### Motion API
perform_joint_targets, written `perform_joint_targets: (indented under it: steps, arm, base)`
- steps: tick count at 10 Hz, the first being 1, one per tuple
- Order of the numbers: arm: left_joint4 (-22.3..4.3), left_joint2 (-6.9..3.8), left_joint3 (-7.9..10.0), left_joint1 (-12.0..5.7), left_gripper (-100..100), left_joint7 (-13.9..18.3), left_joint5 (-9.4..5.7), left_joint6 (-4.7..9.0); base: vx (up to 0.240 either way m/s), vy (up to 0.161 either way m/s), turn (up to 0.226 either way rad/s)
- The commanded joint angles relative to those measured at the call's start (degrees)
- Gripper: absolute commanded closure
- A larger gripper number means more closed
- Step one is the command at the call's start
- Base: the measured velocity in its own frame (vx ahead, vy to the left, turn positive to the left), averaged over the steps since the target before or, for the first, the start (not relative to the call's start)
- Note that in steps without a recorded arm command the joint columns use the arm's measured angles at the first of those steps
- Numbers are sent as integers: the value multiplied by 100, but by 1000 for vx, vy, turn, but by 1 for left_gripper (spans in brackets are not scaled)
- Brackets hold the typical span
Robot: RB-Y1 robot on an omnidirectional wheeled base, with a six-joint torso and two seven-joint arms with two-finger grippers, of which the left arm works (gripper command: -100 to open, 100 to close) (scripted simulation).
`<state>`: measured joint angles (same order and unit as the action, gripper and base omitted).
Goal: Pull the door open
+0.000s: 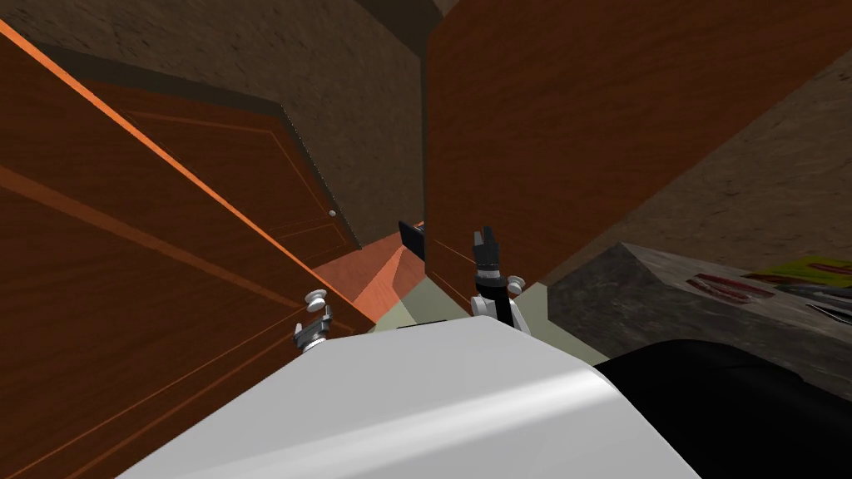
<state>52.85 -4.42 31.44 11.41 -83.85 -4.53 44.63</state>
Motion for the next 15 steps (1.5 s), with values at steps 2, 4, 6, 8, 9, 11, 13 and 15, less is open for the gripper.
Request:
perform_joint_targets:
  steps: [2,4,6,8,9,11,13,15]
  arm:
    - [-214,-187,-40,29,-100,213,5,124]
    - [-400,-311,-70,41,-100,371,9,225]
    - [-364,-286,-60,31,100,323,7,199]
    - [-364,-286,-60,31,100,323,7,199]
    - [-364,-286,-60,31,100,323,7,199]
    - [-364,-286,-60,31,100,323,7,199]
    - [-366,-296,-123,36,100,564,-27,189]
    - [-356,-316,-183,41,100,851,-76,194]
  base:
    - [182,69,29]
    - [185,63,43]
    - [32,11,0]
    - [-24,-6,-9]
    - [-13,-5,-3]
    - [-3,-2,1]
    - [-3,0,1]
    - [-13,3,5]
